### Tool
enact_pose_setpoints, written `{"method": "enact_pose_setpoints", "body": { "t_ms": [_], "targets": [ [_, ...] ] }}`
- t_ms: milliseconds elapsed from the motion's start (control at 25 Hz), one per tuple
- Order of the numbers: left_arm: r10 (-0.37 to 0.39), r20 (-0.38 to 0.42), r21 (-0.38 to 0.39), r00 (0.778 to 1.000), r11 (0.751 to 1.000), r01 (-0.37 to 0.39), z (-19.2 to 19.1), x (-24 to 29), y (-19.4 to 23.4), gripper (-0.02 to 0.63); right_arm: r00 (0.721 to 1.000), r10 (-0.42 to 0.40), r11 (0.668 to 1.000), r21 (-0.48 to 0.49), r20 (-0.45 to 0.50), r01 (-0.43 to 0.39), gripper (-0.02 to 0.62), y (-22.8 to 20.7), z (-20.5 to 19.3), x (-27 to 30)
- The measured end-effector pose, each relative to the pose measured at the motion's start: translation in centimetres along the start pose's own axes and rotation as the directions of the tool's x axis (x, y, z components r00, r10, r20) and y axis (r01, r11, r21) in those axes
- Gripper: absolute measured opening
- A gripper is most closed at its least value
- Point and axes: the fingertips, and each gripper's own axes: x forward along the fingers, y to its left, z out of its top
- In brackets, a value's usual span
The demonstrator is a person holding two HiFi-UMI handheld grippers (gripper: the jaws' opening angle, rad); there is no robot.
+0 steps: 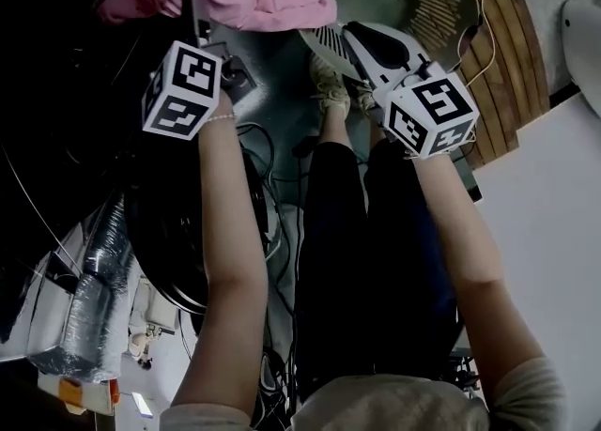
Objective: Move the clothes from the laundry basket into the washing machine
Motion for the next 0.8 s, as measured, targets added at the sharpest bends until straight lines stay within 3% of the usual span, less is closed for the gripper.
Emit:
{"method": "enact_pose_setpoints", "body": {
  "t_ms": [120,280,560,600,720,800],
  "targets": [
    [-0.048,-0.117,-0.035,0.992,0.998,0.044,-5.6,-1.4,-2.7,0.394,1.0,0.001,1.0,0.013,-0.004,0.0,0.04,0.1,-0.6,-0.1],
    [-0.132,-0.255,-0.068,0.958,0.991,0.118,-12.3,-1.3,-7.6,0.397,1.0,0.006,1.0,0.017,-0.014,-0.006,0.04,0.0,-1.5,0.0],
    [-0.05,-0.286,-0.023,0.957,0.999,0.045,-13.9,3.3,-8.5,0.389,1.0,0.01,1.0,0.009,-0.029,-0.01,0.04,-0.5,-2.5,0.1],
    [-0.053,-0.285,-0.016,0.957,0.999,0.051,-13.7,3.7,-8.6,0.36,1.0,0.007,1.0,0.012,-0.028,-0.006,0.04,-0.7,-2.6,0.0],
    [-0.076,-0.237,-0.021,0.969,0.997,0.073,-12.1,3.3,-8.2,0.103,1.0,-0.005,1.0,0.02,-0.022,0.005,0.04,-0.7,-2.6,-0.3],
    [-0.1,-0.189,-0.012,0.977,0.995,0.1,-10.4,2.5,-7.9,0.058,1.0,-0.007,1.0,0.016,-0.022,0.007,0.04,-0.6,-2.5,-0.4]
  ]
}}
